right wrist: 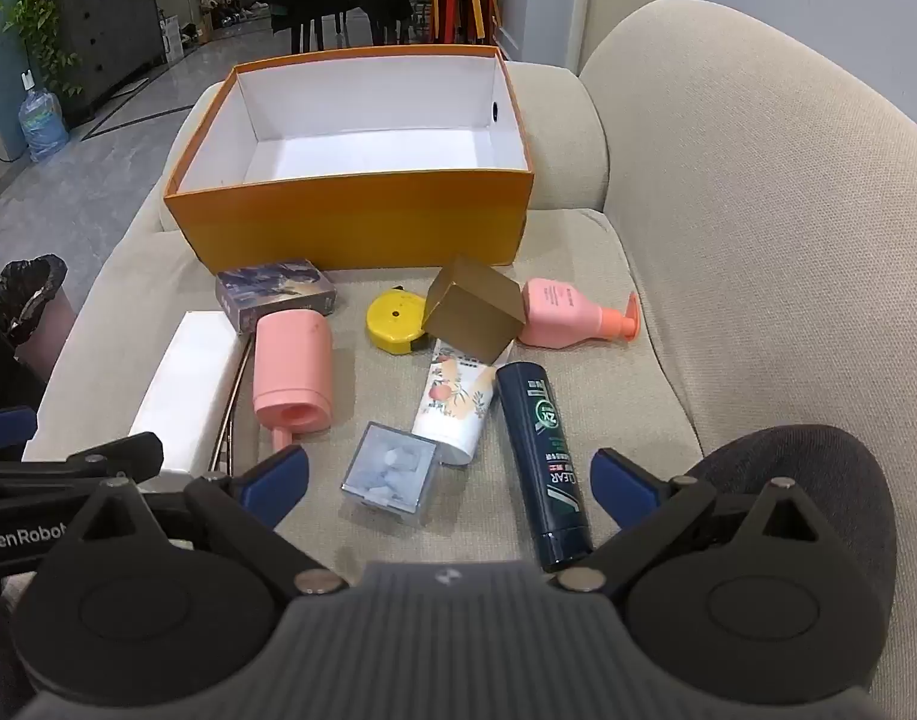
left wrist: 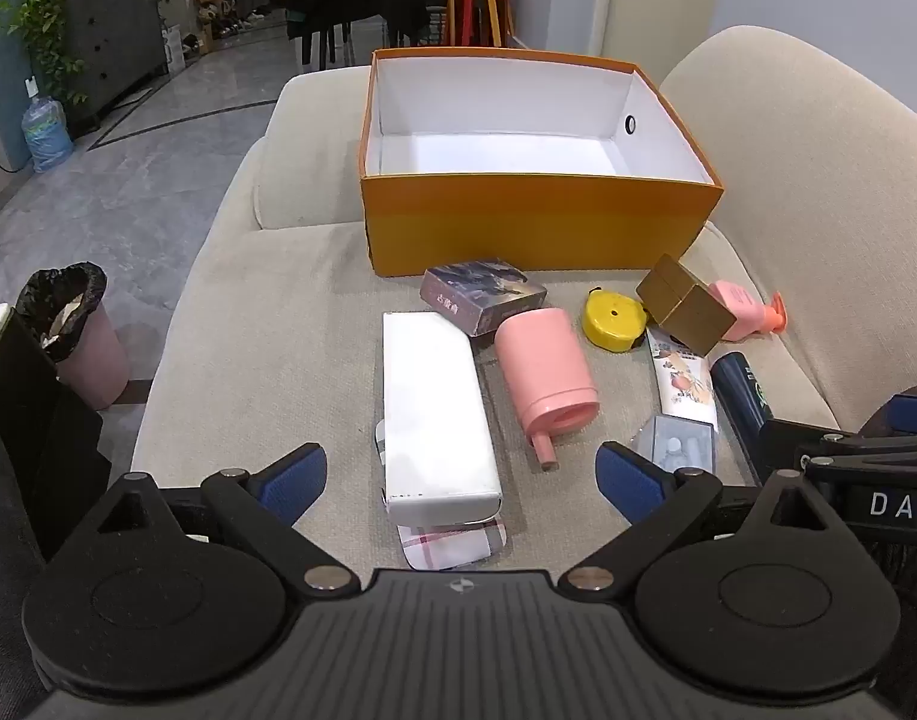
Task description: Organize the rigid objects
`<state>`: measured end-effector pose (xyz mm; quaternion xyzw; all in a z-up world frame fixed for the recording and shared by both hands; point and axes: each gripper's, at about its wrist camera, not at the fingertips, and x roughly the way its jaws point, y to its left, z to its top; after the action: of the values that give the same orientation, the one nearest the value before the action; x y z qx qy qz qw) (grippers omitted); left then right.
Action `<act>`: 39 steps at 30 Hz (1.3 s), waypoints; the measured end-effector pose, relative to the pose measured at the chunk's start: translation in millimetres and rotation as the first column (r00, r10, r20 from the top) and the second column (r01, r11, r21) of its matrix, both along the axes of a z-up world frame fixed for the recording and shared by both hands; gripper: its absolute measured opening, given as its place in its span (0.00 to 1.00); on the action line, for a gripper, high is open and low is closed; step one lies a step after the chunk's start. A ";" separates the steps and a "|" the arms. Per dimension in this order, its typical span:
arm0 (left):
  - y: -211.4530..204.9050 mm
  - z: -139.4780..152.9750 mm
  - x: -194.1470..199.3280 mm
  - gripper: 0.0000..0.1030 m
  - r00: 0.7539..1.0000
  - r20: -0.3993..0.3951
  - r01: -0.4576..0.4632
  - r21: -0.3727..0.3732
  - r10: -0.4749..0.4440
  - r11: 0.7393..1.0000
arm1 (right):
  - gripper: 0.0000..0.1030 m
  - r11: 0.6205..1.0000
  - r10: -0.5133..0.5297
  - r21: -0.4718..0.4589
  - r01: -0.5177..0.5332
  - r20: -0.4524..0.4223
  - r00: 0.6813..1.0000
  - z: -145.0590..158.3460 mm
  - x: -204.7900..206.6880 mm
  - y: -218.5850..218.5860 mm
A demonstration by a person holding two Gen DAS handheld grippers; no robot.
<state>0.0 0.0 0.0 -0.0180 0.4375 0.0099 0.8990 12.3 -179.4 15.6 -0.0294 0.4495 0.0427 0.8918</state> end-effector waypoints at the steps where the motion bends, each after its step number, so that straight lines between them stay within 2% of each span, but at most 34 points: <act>1: 0.0 0.0 -0.1 1.00 1.000 0.001 0.000 0.001 0.000 1.000 | 0.96 1.000 0.000 -0.001 0.000 0.004 1.000 0.0 -0.1 0.0; 39: -1.2 -1.2 2.7 1.00 1.000 -0.005 0.000 0.003 0.000 1.000 | 0.96 1.000 0.000 -0.004 0.000 0.001 1.000 -1.6 0.4 -2.2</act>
<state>2.6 -1.2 -1.2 -0.0167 0.4397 0.0106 0.8979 12.7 -181.6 14.0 -0.0313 0.4491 0.0416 0.8920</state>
